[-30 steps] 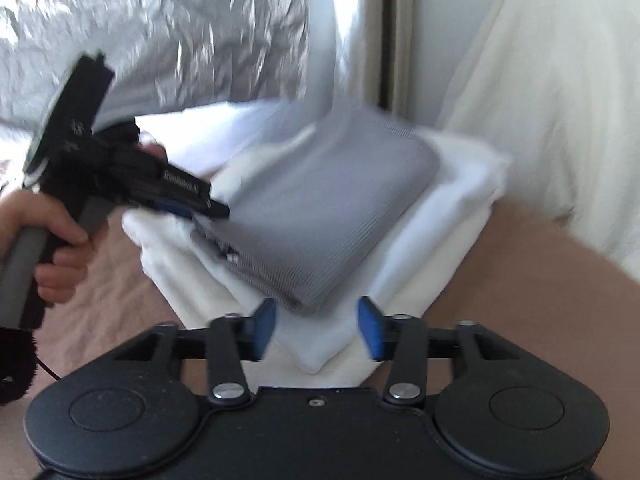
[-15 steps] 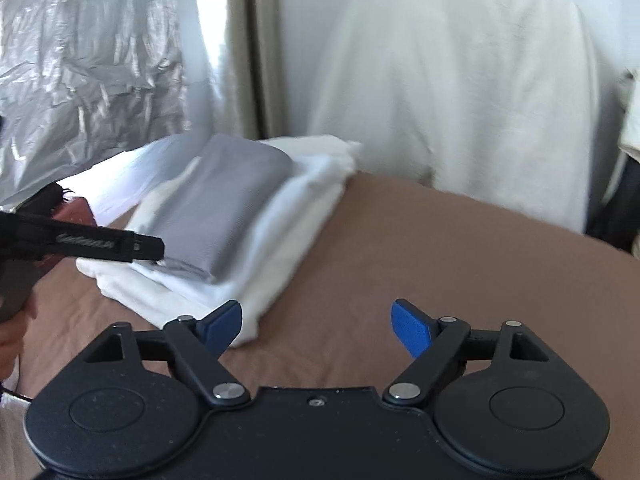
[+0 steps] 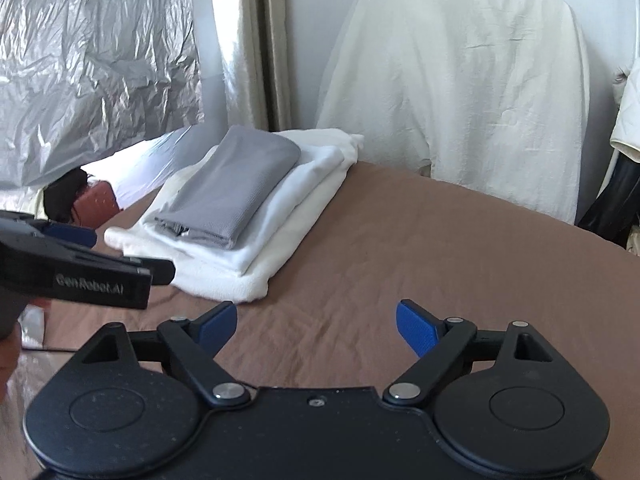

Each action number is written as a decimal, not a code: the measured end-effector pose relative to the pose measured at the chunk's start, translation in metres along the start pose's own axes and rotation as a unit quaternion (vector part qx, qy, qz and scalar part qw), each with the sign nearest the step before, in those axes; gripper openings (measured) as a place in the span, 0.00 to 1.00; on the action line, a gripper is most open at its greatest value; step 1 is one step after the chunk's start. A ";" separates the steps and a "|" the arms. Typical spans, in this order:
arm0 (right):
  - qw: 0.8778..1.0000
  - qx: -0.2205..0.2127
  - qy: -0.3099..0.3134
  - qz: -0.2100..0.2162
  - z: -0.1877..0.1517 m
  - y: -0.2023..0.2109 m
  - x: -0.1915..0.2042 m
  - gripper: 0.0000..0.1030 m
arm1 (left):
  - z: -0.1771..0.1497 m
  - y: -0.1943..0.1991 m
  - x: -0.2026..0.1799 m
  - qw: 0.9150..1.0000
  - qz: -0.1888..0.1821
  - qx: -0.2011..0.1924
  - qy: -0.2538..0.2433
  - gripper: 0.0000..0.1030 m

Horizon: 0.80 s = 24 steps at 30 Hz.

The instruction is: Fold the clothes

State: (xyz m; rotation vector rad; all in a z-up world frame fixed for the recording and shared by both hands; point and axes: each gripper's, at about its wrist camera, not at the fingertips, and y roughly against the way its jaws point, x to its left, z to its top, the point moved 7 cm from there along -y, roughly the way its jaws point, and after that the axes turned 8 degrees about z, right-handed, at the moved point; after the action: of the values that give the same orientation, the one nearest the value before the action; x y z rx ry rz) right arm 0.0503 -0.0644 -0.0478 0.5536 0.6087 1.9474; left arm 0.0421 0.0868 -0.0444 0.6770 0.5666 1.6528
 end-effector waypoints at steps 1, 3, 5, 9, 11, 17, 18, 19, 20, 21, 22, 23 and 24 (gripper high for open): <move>1.000 -0.003 -0.004 0.001 -0.001 0.002 0.001 0.87 | -0.001 0.003 -0.001 1.000 0.001 -0.003 -0.001 0.96; 1.000 -0.009 -0.011 0.002 -0.004 0.006 0.002 0.87 | -0.003 0.008 -0.005 1.000 0.000 -0.009 -0.004 0.96; 1.000 -0.007 -0.015 -0.009 -0.006 0.007 0.001 0.89 | -0.004 0.011 -0.007 1.000 -0.010 -0.008 0.000 0.96; 0.999 -0.003 -0.014 -0.046 -0.014 0.011 -0.003 0.89 | -0.006 0.009 -0.014 1.000 -0.016 -0.003 0.005 0.96; 0.999 -0.004 -0.013 -0.047 -0.017 0.013 -0.005 0.89 | -0.007 0.008 -0.017 1.000 -0.008 -0.002 -0.003 0.96; 0.999 -0.014 -0.010 -0.048 -0.016 0.016 -0.009 0.89 | -0.009 0.003 -0.019 1.000 -0.004 0.002 -0.005 0.96; 0.999 -0.016 -0.009 -0.049 -0.016 0.016 -0.009 0.89 | -0.009 0.001 -0.018 1.000 -0.001 0.004 -0.005 0.96; 0.999 -0.018 -0.008 -0.050 -0.015 0.017 -0.009 0.89 | -0.010 -0.001 -0.017 1.000 0.003 0.006 -0.004 0.96; 0.999 -0.018 -0.007 -0.050 -0.015 0.017 -0.009 0.89 | -0.010 -0.002 -0.016 1.000 0.005 0.006 -0.003 0.96; 0.999 -0.019 -0.006 -0.049 -0.015 0.017 -0.008 0.89 | -0.010 -0.003 -0.015 1.000 0.006 0.006 -0.002 0.96; 0.999 -0.018 -0.004 -0.050 -0.016 0.017 -0.008 0.89 | -0.011 -0.004 -0.015 1.000 0.006 0.008 0.000 0.96; 0.999 -0.017 -0.001 -0.051 -0.017 0.016 -0.008 0.89 | -0.012 -0.005 -0.015 1.000 0.006 0.011 0.002 0.96; 0.998 -0.016 0.001 -0.052 -0.017 0.016 -0.007 0.89 | -0.012 -0.007 -0.015 1.000 0.008 0.015 0.003 0.96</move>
State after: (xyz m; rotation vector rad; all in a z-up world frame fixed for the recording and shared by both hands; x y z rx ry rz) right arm 0.0320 -0.0804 -0.0520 0.4894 0.5956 1.8565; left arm 0.0404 0.0733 -0.0597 0.7003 0.5933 1.6640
